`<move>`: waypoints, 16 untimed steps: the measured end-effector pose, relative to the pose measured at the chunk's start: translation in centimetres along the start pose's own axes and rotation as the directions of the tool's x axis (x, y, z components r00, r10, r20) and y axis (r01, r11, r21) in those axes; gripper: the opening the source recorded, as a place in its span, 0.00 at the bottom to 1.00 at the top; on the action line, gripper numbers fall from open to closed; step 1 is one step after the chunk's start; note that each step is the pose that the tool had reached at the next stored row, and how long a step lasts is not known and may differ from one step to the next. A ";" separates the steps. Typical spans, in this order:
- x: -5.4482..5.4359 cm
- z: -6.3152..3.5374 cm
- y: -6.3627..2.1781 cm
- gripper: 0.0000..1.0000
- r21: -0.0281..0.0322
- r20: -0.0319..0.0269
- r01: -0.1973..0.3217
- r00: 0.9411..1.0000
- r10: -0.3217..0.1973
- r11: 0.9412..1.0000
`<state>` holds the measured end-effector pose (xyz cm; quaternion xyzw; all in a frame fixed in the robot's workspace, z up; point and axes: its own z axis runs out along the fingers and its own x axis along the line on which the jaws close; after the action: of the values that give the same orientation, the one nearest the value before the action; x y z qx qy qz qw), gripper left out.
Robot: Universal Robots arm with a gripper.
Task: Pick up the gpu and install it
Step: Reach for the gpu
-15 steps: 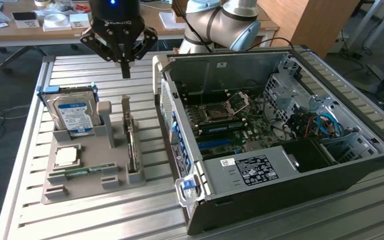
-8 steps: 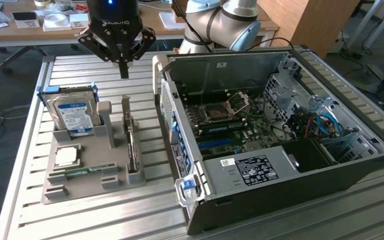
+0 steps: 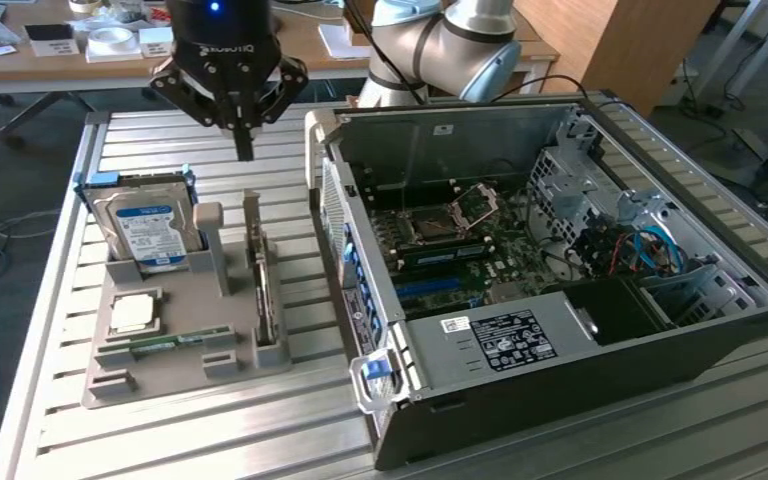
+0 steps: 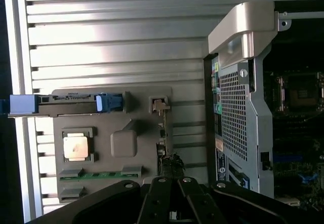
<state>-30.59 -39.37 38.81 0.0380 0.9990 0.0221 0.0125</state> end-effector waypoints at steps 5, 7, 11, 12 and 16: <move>0.4 -0.04 -0.73 0.11 0.000 0.000 0.000 1.000 0.000 1.000; 0.5 -0.05 -1.08 0.11 0.000 0.000 0.000 1.000 0.000 1.000; 0.6 -0.09 -2.01 0.11 0.000 0.000 0.000 1.000 0.000 1.000; 0.7 -0.10 -2.26 0.11 0.000 0.000 0.000 1.000 0.000 1.000; 0.6 -0.14 -3.33 0.11 0.000 -0.001 0.000 1.000 0.000 1.000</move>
<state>-31.46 -42.65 38.78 0.0380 0.9990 0.0221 0.0122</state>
